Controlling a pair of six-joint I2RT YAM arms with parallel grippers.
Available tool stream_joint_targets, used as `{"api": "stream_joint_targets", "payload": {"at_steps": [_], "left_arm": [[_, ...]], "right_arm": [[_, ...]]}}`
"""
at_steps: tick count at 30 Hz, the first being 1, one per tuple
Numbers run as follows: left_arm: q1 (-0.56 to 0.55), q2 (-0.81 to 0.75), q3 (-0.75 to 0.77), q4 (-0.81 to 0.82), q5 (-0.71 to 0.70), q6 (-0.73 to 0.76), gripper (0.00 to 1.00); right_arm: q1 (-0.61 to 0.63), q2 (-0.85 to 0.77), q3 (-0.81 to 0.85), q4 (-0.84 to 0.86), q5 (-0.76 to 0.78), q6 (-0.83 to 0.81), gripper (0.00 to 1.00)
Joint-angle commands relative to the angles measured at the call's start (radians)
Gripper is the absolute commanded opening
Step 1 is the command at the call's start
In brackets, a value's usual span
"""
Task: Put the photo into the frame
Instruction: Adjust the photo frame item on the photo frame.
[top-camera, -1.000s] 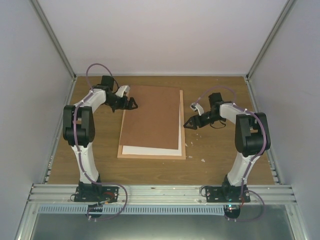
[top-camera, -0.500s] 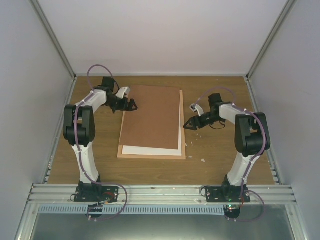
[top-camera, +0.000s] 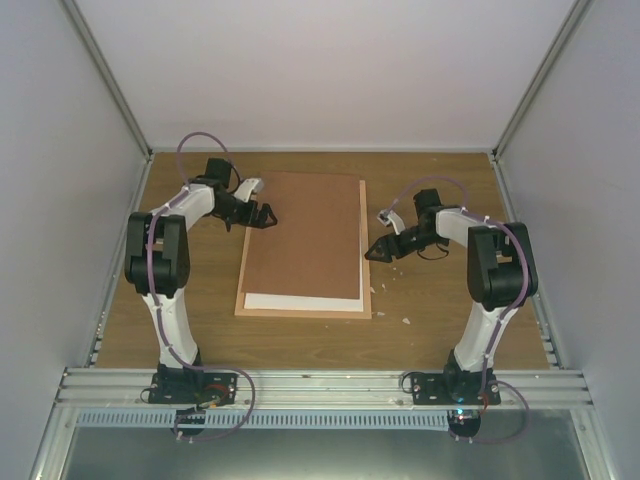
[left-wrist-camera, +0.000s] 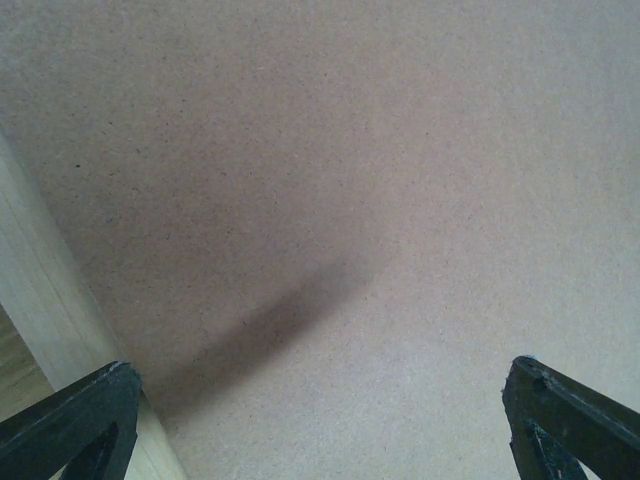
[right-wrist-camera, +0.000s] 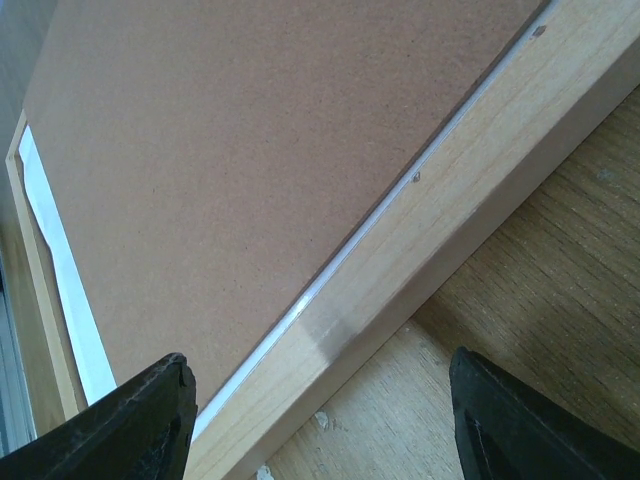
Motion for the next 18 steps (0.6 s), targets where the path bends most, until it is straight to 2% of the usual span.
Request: {"api": "stream_joint_targets", "payload": {"at_steps": [1, 18], "left_arm": [[-0.021, -0.005, -0.053, -0.073, 0.042, 0.010, 0.99], [-0.036, -0.039, -0.086, -0.077, 0.067, 0.034, 0.99]], "right_arm": [[0.005, 0.009, -0.002, -0.004, -0.023, -0.024, 0.70], [0.008, 0.008, -0.001, -0.008, -0.036, -0.028, 0.68]]}}
